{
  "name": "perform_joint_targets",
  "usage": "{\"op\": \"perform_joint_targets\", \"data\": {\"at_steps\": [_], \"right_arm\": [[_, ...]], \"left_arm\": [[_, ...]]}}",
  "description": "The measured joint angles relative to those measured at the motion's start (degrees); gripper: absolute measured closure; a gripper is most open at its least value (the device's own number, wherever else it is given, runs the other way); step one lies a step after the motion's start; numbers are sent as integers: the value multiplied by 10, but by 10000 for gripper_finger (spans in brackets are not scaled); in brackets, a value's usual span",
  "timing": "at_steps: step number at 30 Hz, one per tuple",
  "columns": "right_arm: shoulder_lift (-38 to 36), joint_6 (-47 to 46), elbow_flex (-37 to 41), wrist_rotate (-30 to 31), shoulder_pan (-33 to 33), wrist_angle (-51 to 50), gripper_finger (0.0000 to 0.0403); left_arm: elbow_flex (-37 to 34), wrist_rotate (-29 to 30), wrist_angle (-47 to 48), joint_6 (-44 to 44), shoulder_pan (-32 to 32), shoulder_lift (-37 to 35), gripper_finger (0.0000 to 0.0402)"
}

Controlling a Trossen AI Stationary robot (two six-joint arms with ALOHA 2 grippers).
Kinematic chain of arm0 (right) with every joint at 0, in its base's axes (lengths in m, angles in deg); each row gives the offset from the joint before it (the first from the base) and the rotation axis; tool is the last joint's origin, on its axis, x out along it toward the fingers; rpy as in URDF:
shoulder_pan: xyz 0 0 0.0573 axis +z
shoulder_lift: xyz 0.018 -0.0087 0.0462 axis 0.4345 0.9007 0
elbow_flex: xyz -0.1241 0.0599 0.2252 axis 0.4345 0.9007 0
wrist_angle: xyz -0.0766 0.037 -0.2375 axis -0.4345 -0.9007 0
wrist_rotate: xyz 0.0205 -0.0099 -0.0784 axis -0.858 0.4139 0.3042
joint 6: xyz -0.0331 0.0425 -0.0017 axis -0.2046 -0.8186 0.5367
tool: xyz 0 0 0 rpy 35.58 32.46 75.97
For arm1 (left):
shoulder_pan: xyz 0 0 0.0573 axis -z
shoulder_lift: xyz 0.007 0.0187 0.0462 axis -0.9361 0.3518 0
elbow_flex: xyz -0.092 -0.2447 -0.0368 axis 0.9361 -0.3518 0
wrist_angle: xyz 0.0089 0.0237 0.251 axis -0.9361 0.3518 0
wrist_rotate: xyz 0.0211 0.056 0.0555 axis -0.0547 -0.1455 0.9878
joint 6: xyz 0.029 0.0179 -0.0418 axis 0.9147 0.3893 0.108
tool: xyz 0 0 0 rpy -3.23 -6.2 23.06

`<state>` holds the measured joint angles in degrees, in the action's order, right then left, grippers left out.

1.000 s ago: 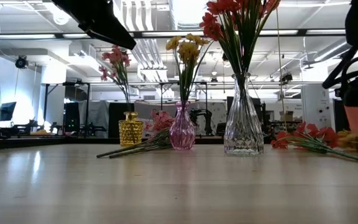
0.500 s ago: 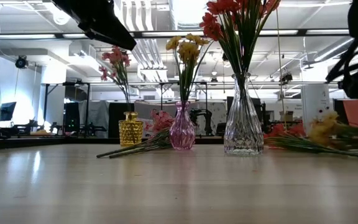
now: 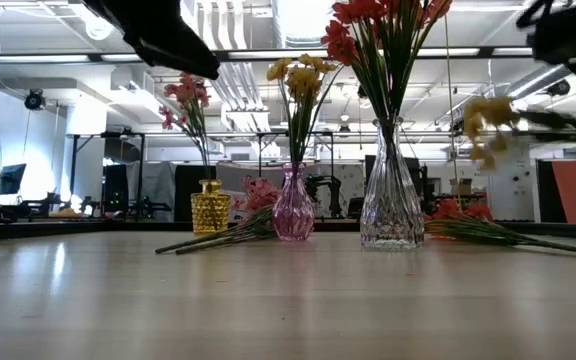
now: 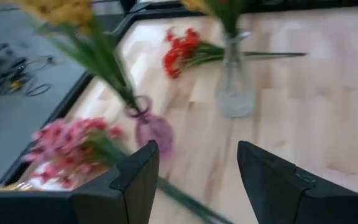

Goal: Sort flowers into vase by color
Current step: Put the yellow flowers into the violet vase

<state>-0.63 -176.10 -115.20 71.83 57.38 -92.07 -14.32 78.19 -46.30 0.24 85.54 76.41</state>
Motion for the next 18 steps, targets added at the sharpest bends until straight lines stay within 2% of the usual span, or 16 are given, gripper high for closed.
{"op": "perform_joint_targets", "data": {"at_steps": [7,18], "right_arm": [[-15,17,-41,190,33,-1,380],[-11,106,-93,375,34,-16,380]], "left_arm": [[0,-30,-55,29,12,0,202],[5,-32,-68,38,19,0,202]]}}
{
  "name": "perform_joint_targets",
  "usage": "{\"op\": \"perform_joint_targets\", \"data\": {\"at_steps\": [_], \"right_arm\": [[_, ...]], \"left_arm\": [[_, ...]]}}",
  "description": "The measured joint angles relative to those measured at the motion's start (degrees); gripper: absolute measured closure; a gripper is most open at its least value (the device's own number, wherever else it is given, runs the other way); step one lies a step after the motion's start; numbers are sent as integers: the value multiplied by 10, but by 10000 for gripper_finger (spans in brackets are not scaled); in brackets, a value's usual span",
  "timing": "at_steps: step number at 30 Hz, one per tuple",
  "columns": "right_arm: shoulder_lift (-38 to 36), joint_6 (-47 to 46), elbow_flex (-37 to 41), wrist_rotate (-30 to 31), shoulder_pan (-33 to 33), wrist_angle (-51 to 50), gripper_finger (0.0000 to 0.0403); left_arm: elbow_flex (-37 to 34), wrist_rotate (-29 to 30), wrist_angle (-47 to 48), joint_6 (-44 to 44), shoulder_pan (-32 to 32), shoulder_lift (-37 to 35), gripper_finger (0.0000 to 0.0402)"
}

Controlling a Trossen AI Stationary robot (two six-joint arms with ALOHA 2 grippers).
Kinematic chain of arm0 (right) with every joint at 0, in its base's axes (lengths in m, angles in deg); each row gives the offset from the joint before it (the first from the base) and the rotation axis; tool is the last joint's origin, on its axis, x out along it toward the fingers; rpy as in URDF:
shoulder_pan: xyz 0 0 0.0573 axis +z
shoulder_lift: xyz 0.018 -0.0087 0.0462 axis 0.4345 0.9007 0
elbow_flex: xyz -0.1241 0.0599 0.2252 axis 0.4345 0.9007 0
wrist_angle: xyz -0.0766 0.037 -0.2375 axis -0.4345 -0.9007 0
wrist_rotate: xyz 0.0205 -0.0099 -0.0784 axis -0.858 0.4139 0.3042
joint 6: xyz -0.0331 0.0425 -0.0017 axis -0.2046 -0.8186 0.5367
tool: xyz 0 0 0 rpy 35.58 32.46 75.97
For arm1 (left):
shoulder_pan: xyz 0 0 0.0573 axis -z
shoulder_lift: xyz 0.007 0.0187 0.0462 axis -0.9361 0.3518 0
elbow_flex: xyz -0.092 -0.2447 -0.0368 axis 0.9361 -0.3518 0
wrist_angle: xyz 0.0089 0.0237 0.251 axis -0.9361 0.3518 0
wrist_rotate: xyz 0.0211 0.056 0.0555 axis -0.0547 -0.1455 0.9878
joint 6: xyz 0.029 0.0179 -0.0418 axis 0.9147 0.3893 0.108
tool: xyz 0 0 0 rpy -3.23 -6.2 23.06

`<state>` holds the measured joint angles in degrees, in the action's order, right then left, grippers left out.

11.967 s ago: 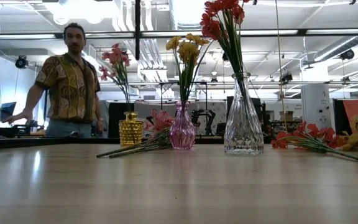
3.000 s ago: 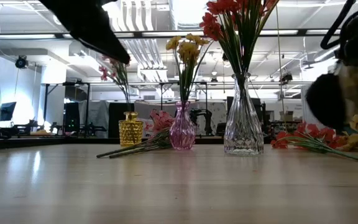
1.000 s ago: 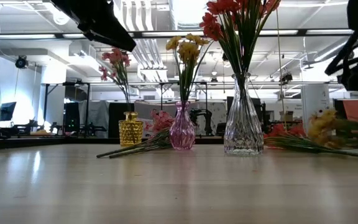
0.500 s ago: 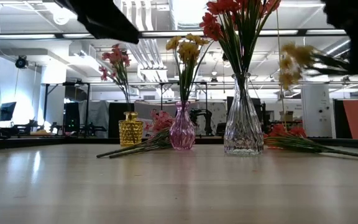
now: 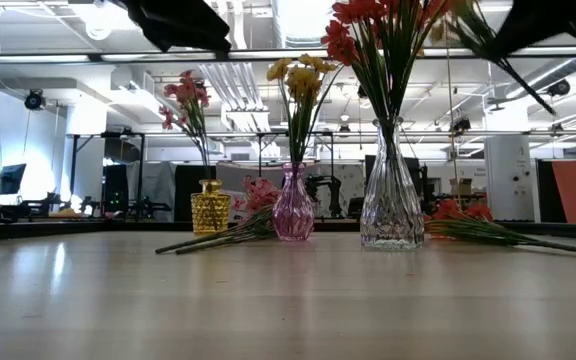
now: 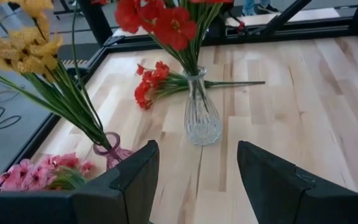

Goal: Sort flowers into vase by color
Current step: Put the yellow flowers into the violet vase

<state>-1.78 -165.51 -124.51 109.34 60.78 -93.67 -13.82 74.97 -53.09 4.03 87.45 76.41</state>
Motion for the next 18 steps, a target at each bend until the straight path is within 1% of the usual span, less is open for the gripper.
{"op": "perform_joint_targets", "data": {"at_steps": [4,9,18], "right_arm": [[5,60,-34,91,0,2,380],[18,151,-94,166,0,3,380],[60,300,-206,234,0,7,380]], "left_arm": [[4,0,-4,0,8,0,202],[16,-1,-4,0,17,0,202],[32,0,-17,6,37,-1,202]]}}
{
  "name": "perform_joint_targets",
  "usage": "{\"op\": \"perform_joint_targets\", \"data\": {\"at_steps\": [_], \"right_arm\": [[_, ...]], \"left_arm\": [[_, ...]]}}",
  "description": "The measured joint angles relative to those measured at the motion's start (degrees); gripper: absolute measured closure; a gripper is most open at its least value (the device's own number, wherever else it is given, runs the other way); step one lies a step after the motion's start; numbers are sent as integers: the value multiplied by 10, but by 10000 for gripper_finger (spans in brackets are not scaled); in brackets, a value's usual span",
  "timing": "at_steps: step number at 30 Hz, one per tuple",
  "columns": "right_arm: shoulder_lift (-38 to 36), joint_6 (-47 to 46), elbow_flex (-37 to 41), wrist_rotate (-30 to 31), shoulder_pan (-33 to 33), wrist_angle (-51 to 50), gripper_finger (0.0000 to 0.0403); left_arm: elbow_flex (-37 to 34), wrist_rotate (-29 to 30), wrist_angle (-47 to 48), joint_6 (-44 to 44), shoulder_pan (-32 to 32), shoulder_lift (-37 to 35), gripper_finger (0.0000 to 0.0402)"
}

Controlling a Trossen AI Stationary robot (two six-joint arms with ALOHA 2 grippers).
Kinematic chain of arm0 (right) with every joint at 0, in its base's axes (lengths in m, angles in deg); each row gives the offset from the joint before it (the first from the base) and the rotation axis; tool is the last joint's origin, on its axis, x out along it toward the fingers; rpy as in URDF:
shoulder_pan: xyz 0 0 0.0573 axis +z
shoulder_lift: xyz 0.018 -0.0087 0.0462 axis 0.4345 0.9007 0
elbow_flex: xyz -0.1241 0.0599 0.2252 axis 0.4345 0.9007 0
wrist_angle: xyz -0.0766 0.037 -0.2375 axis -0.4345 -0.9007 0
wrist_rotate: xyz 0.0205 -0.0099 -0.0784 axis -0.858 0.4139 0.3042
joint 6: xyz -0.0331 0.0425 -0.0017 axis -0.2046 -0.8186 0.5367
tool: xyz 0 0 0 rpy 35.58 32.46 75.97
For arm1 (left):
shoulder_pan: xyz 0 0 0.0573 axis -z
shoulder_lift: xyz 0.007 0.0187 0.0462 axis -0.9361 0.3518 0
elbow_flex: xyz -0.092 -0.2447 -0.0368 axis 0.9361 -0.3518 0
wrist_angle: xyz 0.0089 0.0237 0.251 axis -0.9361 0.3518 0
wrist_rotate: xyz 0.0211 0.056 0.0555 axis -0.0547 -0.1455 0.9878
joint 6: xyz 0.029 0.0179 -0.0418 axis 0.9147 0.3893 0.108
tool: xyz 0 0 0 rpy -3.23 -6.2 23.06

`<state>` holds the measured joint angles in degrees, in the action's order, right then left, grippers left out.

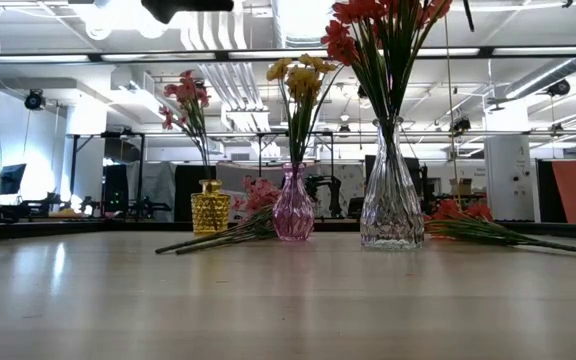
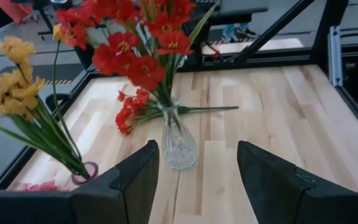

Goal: Sort flowers into vase by color
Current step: Put the yellow flowers into the violet vase

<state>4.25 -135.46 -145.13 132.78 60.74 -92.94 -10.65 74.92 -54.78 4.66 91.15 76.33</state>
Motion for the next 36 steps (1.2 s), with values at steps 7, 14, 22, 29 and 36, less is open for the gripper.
{"op": "perform_joint_targets", "data": {"at_steps": [7,14,22,29,36], "right_arm": [[57,114,-94,26,0,15,380],[115,246,-186,25,0,64,380],[189,314,-278,-20,14,75,380],[266,378,-358,-87,51,100,380],[313,501,-337,-206,57,262,380]], "left_arm": [[0,0,-4,3,3,0,202],[0,0,-6,3,3,0,202],[0,0,-7,3,3,0,202],[-1,-9,-73,26,14,0,202],[-1,-83,-202,100,55,0,202]]}}
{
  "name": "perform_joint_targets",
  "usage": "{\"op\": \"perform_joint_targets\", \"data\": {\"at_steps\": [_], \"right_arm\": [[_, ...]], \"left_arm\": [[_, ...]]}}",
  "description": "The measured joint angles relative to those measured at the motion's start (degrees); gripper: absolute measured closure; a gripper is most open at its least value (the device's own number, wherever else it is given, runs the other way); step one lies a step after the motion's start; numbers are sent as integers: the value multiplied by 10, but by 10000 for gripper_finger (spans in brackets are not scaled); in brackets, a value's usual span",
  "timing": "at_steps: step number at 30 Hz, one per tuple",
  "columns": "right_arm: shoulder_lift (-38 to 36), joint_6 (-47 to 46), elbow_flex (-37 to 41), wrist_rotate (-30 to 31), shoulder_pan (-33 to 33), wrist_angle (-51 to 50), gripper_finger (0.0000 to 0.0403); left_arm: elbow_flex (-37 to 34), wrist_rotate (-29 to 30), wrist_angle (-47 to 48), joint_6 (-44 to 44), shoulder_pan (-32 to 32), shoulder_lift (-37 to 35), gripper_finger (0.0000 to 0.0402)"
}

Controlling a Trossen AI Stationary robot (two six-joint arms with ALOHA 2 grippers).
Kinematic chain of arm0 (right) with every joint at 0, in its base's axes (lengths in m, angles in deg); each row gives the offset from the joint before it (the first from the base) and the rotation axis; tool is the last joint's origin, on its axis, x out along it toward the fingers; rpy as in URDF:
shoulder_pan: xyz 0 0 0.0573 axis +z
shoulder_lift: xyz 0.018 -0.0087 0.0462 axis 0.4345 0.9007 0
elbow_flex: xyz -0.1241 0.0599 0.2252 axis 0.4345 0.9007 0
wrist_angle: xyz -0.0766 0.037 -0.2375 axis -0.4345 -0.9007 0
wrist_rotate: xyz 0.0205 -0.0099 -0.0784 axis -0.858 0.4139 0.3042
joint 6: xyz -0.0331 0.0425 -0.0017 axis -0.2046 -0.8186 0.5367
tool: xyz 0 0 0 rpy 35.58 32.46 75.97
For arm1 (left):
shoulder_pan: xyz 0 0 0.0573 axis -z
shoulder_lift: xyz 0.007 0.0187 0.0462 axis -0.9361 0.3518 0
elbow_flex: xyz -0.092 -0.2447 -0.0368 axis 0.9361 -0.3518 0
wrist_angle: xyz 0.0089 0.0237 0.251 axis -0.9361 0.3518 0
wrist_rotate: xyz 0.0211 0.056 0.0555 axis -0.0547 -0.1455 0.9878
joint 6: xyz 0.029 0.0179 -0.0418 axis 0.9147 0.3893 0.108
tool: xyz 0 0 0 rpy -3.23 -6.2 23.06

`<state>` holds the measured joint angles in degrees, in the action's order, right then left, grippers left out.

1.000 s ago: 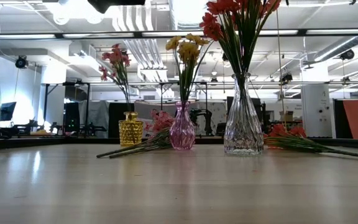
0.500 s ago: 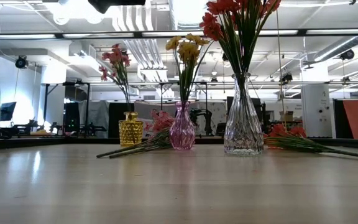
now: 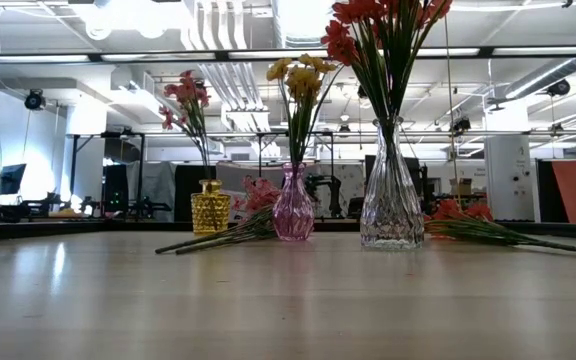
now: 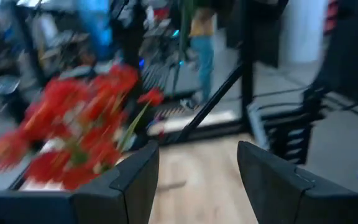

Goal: Sort flowers into vase by color
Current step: Put the yellow flowers into the violet vase

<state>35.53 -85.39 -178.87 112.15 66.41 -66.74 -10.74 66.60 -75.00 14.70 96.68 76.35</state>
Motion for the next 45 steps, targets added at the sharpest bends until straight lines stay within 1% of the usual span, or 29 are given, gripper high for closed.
{"op": "perform_joint_targets", "data": {"at_steps": [4,8,11,14,17,22,25,28,32,34,36,42,43,45], "right_arm": [[8,92,36,-47,1,143,380],[7,187,101,-116,1,342,380],[8,264,150,-142,-7,479,380],[11,320,190,-158,-15,574,380],[13,340,221,-190,-29,642,380],[13,341,247,-229,-64,682,380],[13,322,253,-281,-86,684,380],[13,308,253,-324,-101,689,380],[13,316,253,-328,-103,688,380],[13,322,253,-329,-103,688,380],[13,322,253,-328,-102,688,380],[13,277,252,-302,-104,677,378],[12,274,252,-300,-104,675,374],[12,274,252,-288,-103,671,361]], "left_arm": [[0,-6,-34,29,34,0,202],[0,-6,-82,66,68,13,202],[0,-6,-117,105,83,32,202],[0,-6,-143,119,86,46,202],[0,-4,-163,119,85,57,202],[11,-5,-180,133,85,83,202],[23,-1,-183,134,83,95,202],[32,26,-180,134,81,108,202],[38,72,-183,134,81,114,215],[38,92,-183,132,81,114,235],[38,112,-183,130,81,114,263],[38,126,-179,128,81,114,379],[38,126,-179,127,81,114,390],[38,129,-179,125,81,114,392]]}}
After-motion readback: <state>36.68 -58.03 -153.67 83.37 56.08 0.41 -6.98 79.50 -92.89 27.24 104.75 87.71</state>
